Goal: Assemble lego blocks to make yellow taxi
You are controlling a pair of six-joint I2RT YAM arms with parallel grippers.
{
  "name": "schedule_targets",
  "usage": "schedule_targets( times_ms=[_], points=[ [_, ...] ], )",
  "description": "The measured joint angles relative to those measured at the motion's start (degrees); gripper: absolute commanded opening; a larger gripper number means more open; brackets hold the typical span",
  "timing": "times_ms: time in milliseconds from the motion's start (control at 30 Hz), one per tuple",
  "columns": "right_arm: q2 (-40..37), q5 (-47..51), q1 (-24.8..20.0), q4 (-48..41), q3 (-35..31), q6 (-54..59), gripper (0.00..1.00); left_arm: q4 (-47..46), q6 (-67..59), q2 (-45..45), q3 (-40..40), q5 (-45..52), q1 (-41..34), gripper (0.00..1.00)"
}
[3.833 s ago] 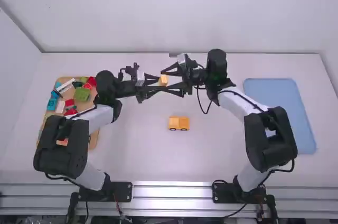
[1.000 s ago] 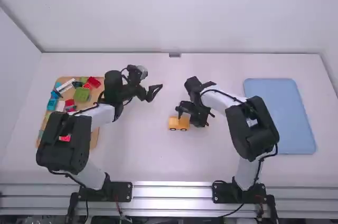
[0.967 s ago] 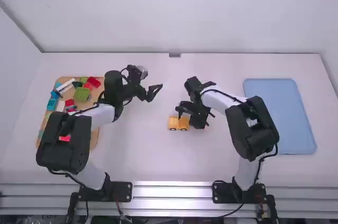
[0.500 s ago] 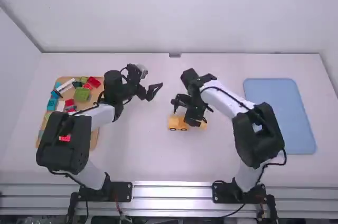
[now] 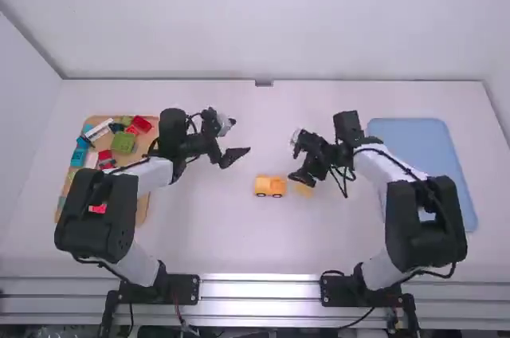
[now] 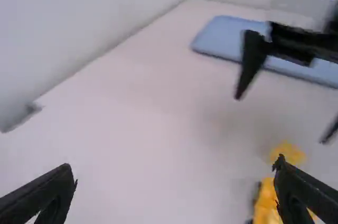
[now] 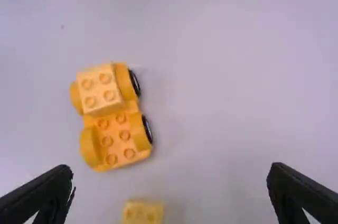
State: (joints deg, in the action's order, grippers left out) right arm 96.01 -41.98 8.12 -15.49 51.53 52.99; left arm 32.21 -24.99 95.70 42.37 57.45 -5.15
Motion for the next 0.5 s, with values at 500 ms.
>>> schedule_targets(
  times_ms=[500],
  points=[
    [0.0,-6.54,-4.37,25.66,-17.46,-3.04,0.98,-8.57,-18.97,0.02,-0.46,9.51,-2.56,0.99]
  ],
)
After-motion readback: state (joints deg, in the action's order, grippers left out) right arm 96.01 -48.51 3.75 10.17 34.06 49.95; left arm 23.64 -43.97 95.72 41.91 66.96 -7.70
